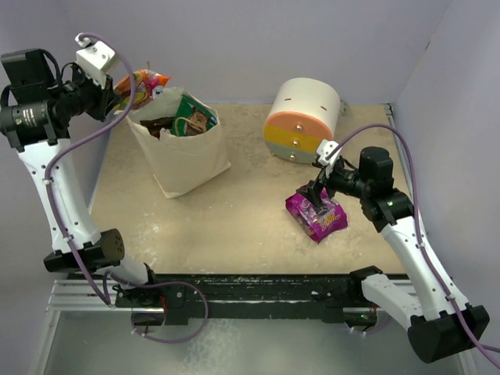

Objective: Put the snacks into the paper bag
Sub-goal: Place the snack in the paper bag, then pick up the snack from the center of the board, then place the snack in the paper bag.

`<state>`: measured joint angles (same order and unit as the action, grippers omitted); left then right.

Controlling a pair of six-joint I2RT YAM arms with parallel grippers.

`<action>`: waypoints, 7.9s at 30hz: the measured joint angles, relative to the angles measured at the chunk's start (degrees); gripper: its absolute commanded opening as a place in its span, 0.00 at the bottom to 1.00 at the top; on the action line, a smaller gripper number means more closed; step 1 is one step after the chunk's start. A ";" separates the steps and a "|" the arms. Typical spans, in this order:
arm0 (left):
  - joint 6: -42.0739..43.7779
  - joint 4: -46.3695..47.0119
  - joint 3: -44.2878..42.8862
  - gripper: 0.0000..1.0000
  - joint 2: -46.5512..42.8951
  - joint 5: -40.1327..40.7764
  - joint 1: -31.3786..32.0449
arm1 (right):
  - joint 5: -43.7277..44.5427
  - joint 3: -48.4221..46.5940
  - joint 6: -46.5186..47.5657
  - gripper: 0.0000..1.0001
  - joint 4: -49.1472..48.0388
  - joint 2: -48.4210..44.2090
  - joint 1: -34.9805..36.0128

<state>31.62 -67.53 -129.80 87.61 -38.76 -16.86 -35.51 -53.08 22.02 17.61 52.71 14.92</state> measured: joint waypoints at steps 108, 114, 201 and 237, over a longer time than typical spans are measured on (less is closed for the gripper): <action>-8.50 19.21 72.54 0.99 -43.60 1.57 12.92 | 4.42 -11.82 13.38 0.71 27.87 45.16 -16.81; -8.46 19.89 73.31 0.99 -43.65 1.42 12.92 | 1.84 -12.90 13.90 0.58 28.92 48.39 -16.85; -38.03 43.91 60.33 0.00 -23.32 -22.03 31.43 | -7.48 -25.09 -7.98 0.58 -2.56 20.46 18.36; -7.41 7.82 2.71 0.00 -21.53 6.23 12.11 | -2.95 -0.68 1.14 0.81 -2.75 1.97 5.27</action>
<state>24.21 -59.70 -127.09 66.08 -32.53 -4.75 -38.46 -53.76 23.16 14.85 54.68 20.18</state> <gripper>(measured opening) 0.007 0.812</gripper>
